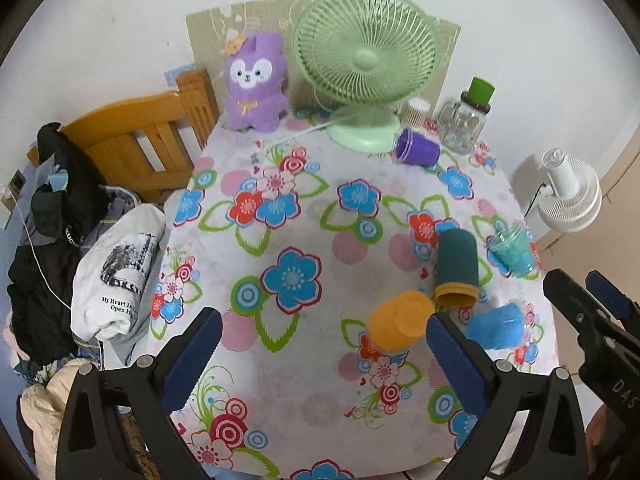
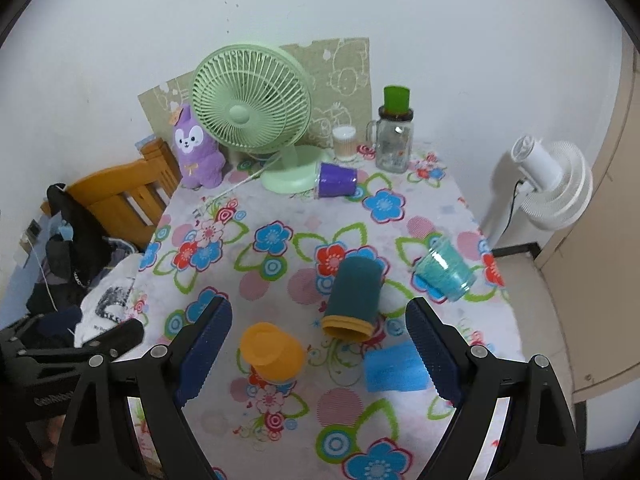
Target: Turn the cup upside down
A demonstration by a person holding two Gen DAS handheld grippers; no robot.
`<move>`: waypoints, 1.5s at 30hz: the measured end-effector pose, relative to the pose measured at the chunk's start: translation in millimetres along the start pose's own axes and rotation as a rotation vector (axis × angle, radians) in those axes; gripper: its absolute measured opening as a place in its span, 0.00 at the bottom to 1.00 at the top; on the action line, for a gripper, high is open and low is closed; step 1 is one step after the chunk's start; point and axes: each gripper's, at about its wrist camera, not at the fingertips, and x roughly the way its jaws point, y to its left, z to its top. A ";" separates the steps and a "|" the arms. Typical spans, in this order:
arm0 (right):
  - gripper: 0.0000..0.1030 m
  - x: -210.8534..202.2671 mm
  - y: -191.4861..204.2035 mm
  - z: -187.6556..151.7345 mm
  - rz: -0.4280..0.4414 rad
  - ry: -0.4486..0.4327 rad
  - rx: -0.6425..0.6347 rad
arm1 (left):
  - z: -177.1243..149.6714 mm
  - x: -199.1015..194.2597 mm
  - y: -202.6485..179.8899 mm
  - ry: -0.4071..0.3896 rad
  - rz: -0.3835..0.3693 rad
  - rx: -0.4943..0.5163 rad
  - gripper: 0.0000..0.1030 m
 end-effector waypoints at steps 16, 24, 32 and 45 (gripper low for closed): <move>0.88 -15.1 -7.4 -2.6 -0.029 -0.014 -0.038 | 0.4 -23.5 -18.5 -0.064 -0.021 0.019 1.00; 0.88 -17.2 -8.8 -5.1 -0.040 -0.012 -0.034 | -0.6 -24.2 -25.3 -0.065 -0.022 0.030 1.00; 0.88 -18.6 -9.6 -5.2 -0.048 -0.016 -0.032 | -1.2 -24.1 -26.9 -0.066 -0.020 0.030 1.00; 0.88 -18.2 -9.3 -5.4 -0.047 -0.013 -0.031 | -0.6 -23.6 -26.7 -0.064 -0.020 0.031 1.00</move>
